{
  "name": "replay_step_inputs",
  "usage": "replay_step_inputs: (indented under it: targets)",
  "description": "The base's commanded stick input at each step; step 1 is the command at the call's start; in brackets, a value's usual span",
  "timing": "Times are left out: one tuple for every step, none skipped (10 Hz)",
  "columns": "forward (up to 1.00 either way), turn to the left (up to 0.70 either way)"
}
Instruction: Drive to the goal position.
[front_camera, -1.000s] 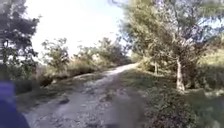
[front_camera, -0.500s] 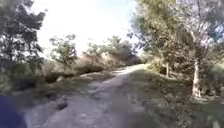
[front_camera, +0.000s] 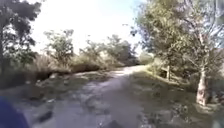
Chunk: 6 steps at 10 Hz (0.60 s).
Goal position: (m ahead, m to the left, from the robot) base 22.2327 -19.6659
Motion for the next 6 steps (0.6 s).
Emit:
replay_step_inputs:
  targets:
    - [0.7,0.0]
    - [0.7,0.0]
    - [0.7,0.0]
    - [0.7,0.0]
    - [0.7,0.0]
    - [0.7,0.0]
